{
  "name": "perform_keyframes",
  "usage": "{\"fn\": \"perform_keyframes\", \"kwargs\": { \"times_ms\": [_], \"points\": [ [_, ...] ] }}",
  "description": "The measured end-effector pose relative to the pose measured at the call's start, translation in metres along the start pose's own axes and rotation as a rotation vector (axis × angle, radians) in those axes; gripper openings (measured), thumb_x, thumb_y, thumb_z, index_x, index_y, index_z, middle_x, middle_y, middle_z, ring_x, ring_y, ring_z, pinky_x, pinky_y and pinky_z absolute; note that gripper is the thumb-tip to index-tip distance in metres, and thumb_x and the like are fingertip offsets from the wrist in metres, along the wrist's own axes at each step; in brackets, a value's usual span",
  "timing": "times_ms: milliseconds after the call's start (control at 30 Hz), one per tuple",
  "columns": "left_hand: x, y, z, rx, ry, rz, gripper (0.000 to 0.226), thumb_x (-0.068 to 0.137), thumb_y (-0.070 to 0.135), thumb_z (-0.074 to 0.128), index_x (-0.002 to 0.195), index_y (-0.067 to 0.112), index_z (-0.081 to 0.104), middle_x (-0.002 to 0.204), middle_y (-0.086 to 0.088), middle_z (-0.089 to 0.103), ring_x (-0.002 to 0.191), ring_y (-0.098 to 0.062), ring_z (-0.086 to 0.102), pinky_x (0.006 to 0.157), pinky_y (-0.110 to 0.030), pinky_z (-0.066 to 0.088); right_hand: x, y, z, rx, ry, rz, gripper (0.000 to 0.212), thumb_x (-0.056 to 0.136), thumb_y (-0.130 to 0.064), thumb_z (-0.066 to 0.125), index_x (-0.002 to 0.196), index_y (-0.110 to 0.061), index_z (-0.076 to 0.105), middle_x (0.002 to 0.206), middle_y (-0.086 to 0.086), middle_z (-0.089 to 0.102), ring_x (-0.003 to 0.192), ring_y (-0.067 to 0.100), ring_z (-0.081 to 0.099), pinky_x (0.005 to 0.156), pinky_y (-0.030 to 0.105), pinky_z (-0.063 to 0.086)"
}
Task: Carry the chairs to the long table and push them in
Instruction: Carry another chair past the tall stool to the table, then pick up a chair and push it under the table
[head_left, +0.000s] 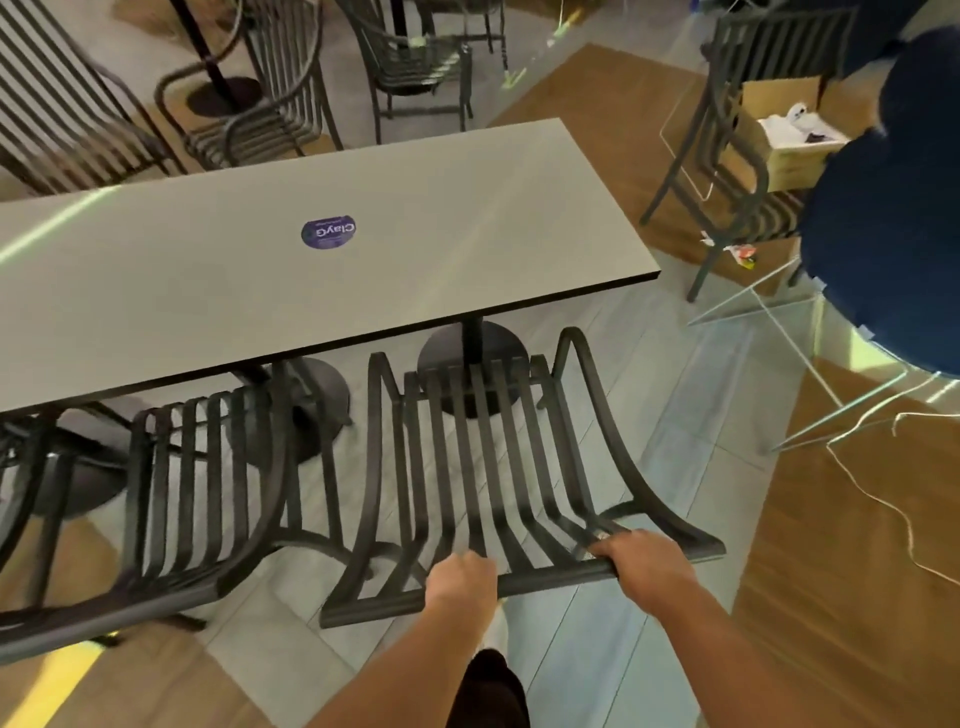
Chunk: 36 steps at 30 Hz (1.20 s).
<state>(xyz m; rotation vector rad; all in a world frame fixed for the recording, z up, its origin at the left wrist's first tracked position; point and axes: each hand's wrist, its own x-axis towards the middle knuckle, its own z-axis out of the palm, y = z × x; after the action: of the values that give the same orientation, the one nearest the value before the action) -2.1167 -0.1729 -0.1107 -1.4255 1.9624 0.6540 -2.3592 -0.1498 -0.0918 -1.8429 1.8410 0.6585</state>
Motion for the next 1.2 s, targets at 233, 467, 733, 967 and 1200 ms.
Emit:
{"fn": "perform_keyframes", "kwargs": {
  "times_ms": [233,467,733,967,1200],
  "points": [
    [0.036,0.004,-0.045,-0.006,-0.017,0.015,0.025,0.100,0.016,0.055,0.123,0.009,0.064,0.115,-0.008,0.064,0.109,-0.031,0.063,0.090,-0.043,0.054,0.044,0.022,-0.038,0.018,0.033,-0.028,0.049,0.103,-0.012,0.052,0.138,-0.046,0.056,0.128,-0.003,0.064,0.114,0.022,0.063,0.096,0.036,0.052],
    [0.061,-0.001,-0.080,0.000,-0.019,-0.014,0.024,0.100,0.012,0.058,0.123,0.009,0.064,0.112,-0.009,0.065,0.105,-0.029,0.065,0.091,-0.042,0.056,0.084,0.030,-0.068,0.004,0.027,-0.057,0.050,0.103,-0.011,0.054,0.140,-0.045,0.055,0.128,-0.002,0.065,0.114,0.022,0.063,0.096,0.036,0.052],
    [0.080,-0.009,-0.110,-0.044,0.018,-0.039,0.026,0.101,0.010,0.052,0.123,0.012,0.066,0.116,-0.008,0.067,0.108,-0.027,0.066,0.089,-0.038,0.053,0.114,0.036,-0.086,-0.046,0.043,-0.062,0.048,0.102,-0.010,0.052,0.136,-0.043,0.060,0.119,0.000,0.067,0.110,0.022,0.064,0.092,0.036,0.053],
    [0.086,-0.004,-0.121,-0.114,0.007,-0.149,0.024,0.104,0.026,0.055,0.121,0.014,0.065,0.117,-0.006,0.068,0.110,-0.026,0.066,0.093,-0.039,0.055,0.128,0.041,-0.088,-0.067,0.010,-0.159,0.046,0.098,-0.010,0.059,0.137,-0.034,0.060,0.122,0.000,0.065,0.111,0.021,0.063,0.096,0.037,0.052],
    [0.079,0.041,-0.162,-0.212,-0.165,-0.186,0.050,0.096,0.050,0.066,0.133,0.018,0.058,0.131,-0.008,0.062,0.120,-0.027,0.059,0.104,-0.039,0.047,0.132,0.075,-0.111,0.242,-0.185,-0.411,0.044,0.093,-0.046,0.069,0.131,-0.024,0.062,0.121,0.002,0.062,0.112,0.022,0.060,0.097,0.040,0.052]
  ]
}}
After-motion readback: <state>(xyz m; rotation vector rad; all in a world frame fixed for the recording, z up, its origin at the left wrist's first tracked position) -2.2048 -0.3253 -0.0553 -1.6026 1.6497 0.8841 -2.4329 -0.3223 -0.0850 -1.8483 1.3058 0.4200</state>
